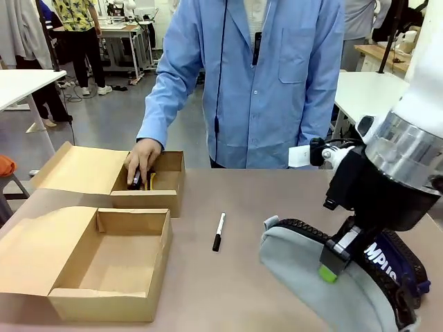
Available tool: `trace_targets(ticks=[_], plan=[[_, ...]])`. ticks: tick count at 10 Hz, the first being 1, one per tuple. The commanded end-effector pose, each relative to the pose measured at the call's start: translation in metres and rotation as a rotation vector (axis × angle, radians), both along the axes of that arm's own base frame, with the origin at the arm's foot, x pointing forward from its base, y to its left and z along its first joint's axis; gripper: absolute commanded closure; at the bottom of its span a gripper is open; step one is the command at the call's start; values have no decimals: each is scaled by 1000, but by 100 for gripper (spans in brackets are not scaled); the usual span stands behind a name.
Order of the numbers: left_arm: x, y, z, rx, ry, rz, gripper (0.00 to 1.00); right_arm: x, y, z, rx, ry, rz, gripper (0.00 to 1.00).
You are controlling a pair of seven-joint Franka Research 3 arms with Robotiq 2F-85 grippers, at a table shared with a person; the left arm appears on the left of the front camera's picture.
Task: Place items inside the box.
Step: Pick up a Pencil pouch or Stapler and place it inside the Mailer Box closest to the robot.
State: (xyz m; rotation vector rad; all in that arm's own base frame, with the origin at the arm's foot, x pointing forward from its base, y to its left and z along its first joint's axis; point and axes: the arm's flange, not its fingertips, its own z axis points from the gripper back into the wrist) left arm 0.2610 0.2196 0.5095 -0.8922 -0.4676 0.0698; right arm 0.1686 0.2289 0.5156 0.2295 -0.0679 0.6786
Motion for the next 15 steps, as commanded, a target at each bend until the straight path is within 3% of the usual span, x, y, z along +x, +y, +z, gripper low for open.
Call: trace_targets(ticks=[1,2,3,5,7,8,9,10,11,12,13,14,15], plan=[[0,0,0,-9,-22,-10,0,17,20,-20,30,53,45,95],[0,0,0,-9,-22,-10,0,0,0,0,0,0,0,92],[0,0,0,-9,-22,-10,0,6,16,7,81,-20,-129,92],[0,0,0,-9,-22,-10,0,42,95,14,347,-48,-469,92],[0,0,0,-9,-22,-10,0,59,188,-1,404,102,-516,92],[0,0,0,-9,-22,-10,0,54,230,-6,431,174,-469,92],[0,0,0,-9,-22,-10,0,44,262,-11,419,198,-454,92],[0,0,0,-9,-22,-10,0,49,251,-11,292,199,-346,92],[0,0,0,-9,-22,-10,0,35,223,-10,428,190,-473,92],[0,0,0,-9,-22,-10,0,35,223,-10,428,190,-473,92],[0,0,0,-9,-22,-10,0,38,254,-24,387,224,-412,92],[0,0,0,-9,-22,-10,0,22,245,-28,352,201,-592,92],[0,0,0,-9,-22,-10,0,25,259,-25,387,132,-664,92]])
